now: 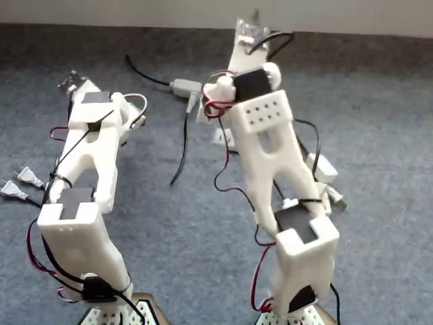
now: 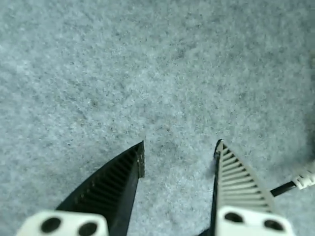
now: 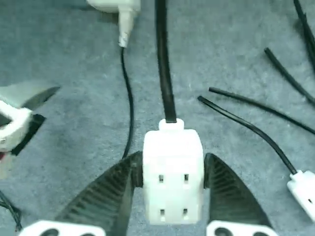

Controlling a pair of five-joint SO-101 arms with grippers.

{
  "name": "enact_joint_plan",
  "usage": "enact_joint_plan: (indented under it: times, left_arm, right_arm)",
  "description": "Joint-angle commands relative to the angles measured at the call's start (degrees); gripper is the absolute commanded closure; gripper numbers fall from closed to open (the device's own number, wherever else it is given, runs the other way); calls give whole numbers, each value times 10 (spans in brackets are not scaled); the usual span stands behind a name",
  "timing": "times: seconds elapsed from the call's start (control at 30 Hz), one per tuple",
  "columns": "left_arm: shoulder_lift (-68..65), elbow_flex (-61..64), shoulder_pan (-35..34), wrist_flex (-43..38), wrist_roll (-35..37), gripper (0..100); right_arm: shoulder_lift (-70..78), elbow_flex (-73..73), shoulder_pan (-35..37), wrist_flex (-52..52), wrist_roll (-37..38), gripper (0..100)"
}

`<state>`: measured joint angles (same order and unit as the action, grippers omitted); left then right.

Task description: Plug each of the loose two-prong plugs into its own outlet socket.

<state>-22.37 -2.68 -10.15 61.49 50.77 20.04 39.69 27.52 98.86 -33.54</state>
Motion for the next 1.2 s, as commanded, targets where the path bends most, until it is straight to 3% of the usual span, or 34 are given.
enact_joint_plan:
  times: [0.0,0.33,0.63,0.77,0.93,1.17]
  left_arm:
    - [31,-15,-2,-11,11,769]
    - [30,6,-1,-36,11,769]
    - [31,22,-1,-62,11,769]
    - [31,22,-1,-61,10,769]
    - [31,22,-1,-62,10,769]
    - [31,21,-1,-62,11,769]
  right_arm:
    - [35,-1,5,19,-48,813]
    - [125,9,7,-46,-64,808]
    - [102,218,-124,23,94,808]
    - [105,128,-140,22,170,808]
    - [100,-38,-74,23,273,808]
    - [56,-168,-38,21,312,808]
